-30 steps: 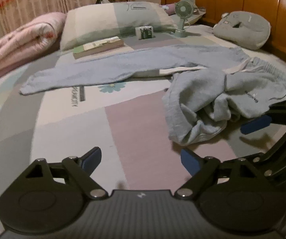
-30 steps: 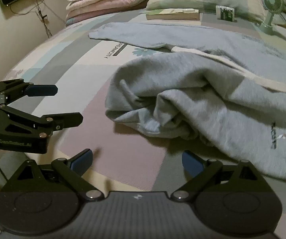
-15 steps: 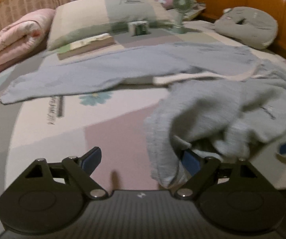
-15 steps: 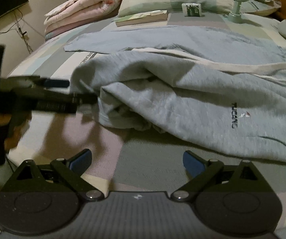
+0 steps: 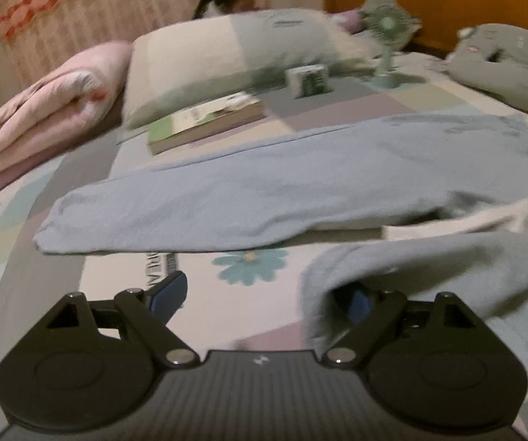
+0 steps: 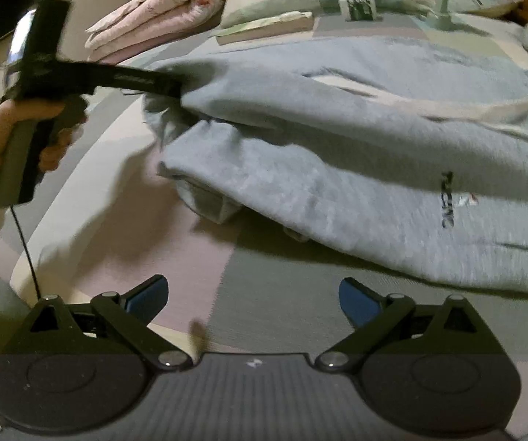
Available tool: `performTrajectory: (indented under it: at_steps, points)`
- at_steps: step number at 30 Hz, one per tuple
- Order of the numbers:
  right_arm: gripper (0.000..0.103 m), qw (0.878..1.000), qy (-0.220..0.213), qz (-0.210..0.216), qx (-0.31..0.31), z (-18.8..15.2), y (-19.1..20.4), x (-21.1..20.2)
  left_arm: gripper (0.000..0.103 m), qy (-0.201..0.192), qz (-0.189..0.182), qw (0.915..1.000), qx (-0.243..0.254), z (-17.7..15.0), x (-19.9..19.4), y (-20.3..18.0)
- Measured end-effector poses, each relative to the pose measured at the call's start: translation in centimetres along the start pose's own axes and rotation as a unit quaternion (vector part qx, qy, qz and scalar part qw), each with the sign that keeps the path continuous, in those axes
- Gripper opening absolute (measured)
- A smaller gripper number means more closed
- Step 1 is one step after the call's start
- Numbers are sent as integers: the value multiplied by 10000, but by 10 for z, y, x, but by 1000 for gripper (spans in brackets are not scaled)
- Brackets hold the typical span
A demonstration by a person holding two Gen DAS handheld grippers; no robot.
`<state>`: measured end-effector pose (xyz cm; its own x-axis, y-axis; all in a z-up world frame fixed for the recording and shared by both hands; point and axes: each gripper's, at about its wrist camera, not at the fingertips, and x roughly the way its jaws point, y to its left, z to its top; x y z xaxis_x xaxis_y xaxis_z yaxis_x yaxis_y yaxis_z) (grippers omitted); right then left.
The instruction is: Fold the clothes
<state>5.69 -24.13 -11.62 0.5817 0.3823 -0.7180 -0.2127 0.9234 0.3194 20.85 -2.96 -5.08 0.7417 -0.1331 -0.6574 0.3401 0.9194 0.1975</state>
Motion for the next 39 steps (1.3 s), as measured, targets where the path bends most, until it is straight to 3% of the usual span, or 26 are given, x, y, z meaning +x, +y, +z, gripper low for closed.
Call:
performTrajectory:
  at_steps: [4,9,14,20,28,30,35,39]
  points:
    - [103,9995,-287,99,85,-6,-5,0,88,-17,-258,9996,-139,-24,-22,-2]
    - [103,9988,-360,183,281,-1,-7,2,96,-202,-238,9986,-416,-46,-50,0]
    - [103,9935,-128,1006,519,15,0,15,96,-303,-191,9977,-581,-54,-69,3]
    - [103,9961,-410,763,-159,41,22,23,96,-357,-150,9969,-680,-60,-82,4]
    - [103,9931,-836,723,394,84,-21,12,96,-171,-415,9973,-575,-65,-70,-11]
    - [103,9918,-830,763,598,94,-33,13,96,-149,-522,9972,-513,-66,-68,-17]
    - [103,9941,-579,804,444,83,-33,10,96,-126,-776,9961,-397,-69,-66,-31]
    - [103,9954,-373,834,305,73,-31,7,96,-78,-717,9971,-224,-70,-63,-40]
